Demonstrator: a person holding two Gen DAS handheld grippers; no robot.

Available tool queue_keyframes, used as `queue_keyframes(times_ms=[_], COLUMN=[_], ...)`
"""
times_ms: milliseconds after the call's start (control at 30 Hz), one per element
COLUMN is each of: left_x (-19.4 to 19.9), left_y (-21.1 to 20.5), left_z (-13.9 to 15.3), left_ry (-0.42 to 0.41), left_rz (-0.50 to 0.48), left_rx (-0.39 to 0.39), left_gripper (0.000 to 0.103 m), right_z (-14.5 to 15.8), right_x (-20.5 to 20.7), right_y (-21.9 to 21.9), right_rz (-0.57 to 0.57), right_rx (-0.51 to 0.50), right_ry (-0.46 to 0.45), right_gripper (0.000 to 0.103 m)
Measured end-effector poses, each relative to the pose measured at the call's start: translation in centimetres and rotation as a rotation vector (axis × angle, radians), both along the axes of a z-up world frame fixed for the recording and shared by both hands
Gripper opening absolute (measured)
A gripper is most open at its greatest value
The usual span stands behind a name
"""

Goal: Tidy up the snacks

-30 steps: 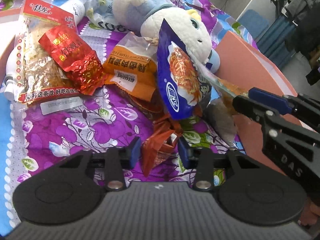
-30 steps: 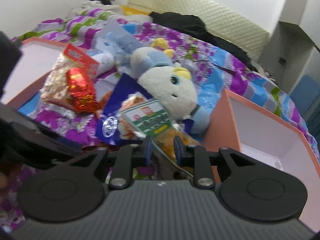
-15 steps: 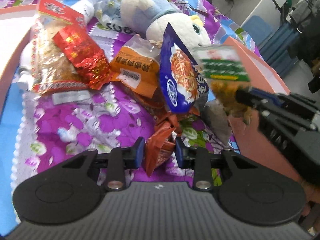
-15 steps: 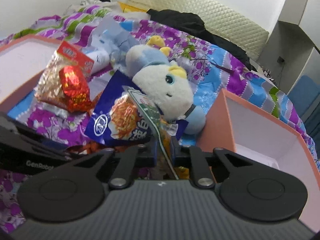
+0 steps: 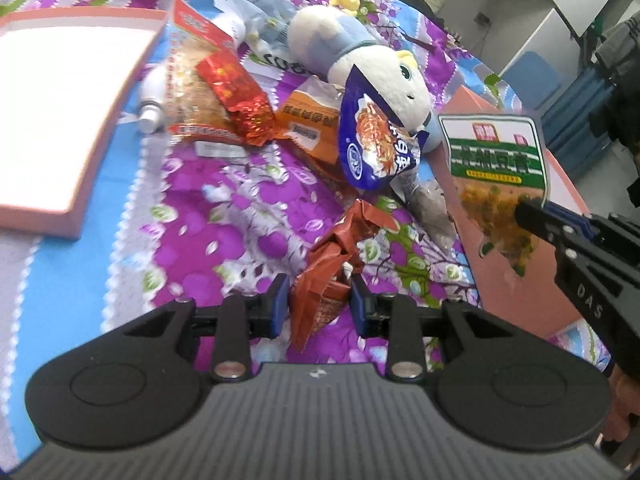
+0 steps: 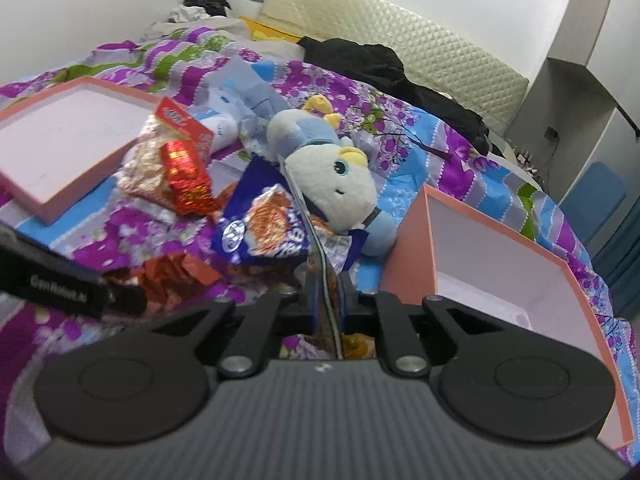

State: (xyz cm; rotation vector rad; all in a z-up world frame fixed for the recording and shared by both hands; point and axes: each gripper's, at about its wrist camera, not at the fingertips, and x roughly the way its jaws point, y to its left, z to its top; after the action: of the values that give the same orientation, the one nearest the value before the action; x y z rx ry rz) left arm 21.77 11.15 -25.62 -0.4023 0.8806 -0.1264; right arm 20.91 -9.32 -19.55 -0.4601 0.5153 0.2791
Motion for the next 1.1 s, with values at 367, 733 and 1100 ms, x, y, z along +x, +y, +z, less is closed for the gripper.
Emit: queue_keyframes(times_ms=[367, 733, 1100], left_x=[-6.1, -9.3, -9.8], left_y=[0.9, 2.4, 3.3], left_z=[0.2, -1.1, -0.4], left_ry=[0.02, 0.08, 0.021], left_rz=[0.055, 0.072, 0.058], left_rx=[0.048, 0.029, -0.061], left_gripper=[0.037, 0.038, 0.07], right_z=[-1.2, -4.9, -4.2], right_x=[-6.9, -11.0, -11.1], right_y=[0.3, 1.3, -2.2], right_rz=[0.082, 0.17, 0.105], right_rx=[-0.035, -0.067, 0.211], right_ry=[0.041, 0.089, 0.115], right_gripper=[0.012, 0.017, 0.078])
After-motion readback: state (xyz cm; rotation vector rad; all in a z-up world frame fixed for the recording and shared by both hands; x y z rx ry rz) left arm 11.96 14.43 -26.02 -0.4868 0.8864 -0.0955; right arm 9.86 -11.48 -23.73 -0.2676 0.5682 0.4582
